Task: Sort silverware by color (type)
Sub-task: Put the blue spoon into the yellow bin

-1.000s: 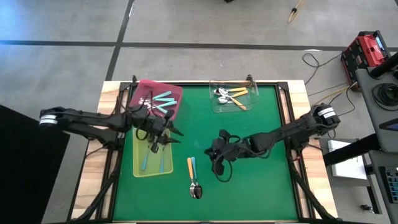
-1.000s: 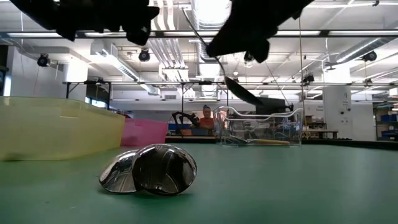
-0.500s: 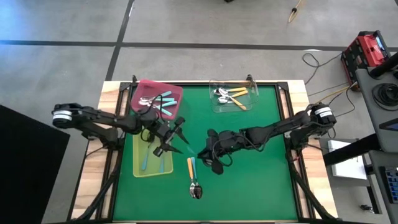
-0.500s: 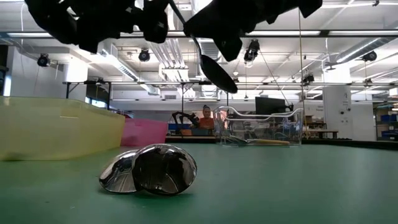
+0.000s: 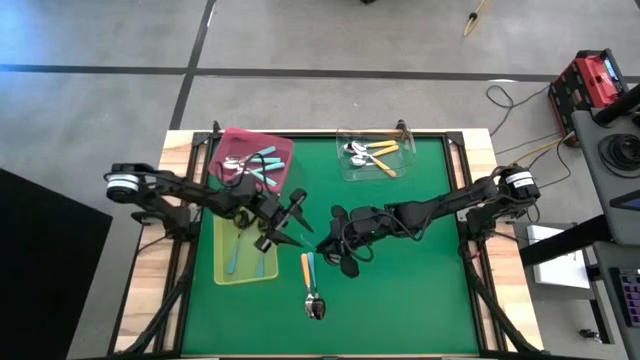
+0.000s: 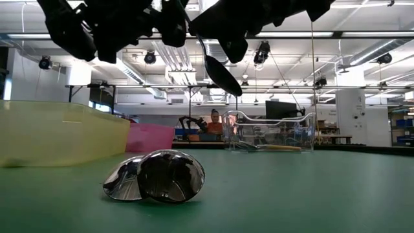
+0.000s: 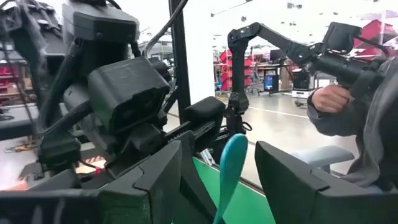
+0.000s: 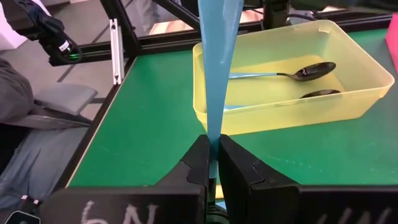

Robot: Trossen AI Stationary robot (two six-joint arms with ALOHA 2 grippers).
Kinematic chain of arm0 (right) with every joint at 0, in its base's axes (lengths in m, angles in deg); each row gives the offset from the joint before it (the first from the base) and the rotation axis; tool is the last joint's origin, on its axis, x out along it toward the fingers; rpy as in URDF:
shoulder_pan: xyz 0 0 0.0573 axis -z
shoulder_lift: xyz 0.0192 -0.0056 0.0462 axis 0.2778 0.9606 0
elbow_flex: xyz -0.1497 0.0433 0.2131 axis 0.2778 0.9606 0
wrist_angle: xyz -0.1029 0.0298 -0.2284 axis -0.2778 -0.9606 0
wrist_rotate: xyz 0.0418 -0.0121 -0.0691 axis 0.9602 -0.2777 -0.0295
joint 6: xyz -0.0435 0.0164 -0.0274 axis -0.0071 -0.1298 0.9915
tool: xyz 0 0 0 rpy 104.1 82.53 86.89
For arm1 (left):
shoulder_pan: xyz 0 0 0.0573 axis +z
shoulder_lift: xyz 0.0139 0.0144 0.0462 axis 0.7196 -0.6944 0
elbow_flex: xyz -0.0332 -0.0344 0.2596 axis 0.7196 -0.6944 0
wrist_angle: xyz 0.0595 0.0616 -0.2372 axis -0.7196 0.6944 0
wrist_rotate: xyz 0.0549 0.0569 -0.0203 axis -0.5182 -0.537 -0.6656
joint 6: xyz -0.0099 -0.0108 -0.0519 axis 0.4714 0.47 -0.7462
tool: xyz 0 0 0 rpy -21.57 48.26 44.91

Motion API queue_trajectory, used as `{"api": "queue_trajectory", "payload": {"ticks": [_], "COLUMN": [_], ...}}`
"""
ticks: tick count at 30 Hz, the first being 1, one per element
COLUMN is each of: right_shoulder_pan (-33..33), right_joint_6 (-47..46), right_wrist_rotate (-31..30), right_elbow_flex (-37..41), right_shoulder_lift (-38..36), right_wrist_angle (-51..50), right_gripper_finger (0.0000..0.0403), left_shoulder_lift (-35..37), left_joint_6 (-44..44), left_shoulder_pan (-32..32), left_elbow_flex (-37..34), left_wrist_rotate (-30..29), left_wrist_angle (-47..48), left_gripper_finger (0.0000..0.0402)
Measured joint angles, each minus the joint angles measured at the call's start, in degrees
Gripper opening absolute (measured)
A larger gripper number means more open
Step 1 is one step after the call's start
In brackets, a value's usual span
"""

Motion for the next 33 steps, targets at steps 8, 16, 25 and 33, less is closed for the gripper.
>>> {"api": "queue_trajectory", "payload": {"ticks": [8,16,25,33], "right_shoulder_pan": [0.00,0.00,0.95,3.60], "right_joint_6": [0.02,0.45,-0.70,-0.68], "right_wrist_rotate": [0.00,-0.05,-0.15,-0.72], "right_elbow_flex": [0.00,0.00,0.00,0.00], "right_shoulder_lift": [0.00,0.00,-0.12,-3.52], "right_wrist_angle": [0.03,0.11,-0.64,-5.04], "right_gripper_finger": [0.0013,0.0013,0.0064,0.0133], "left_shoulder_lift": [-3.21,-3.01,-1.92,3.21], "left_joint_6": [-1.20,-0.68,-5.00,-9.15], "left_shoulder_pan": [-0.09,-0.10,-0.35,-0.31], "left_elbow_flex": [3.41,3.41,3.80,3.80], "left_wrist_rotate": [6.39,6.45,4.44,1.52], "left_wrist_angle": [-0.26,-0.20,-0.13,6.60], "left_gripper_finger": [0.0136,0.0009,0.0000,0.0000]}}
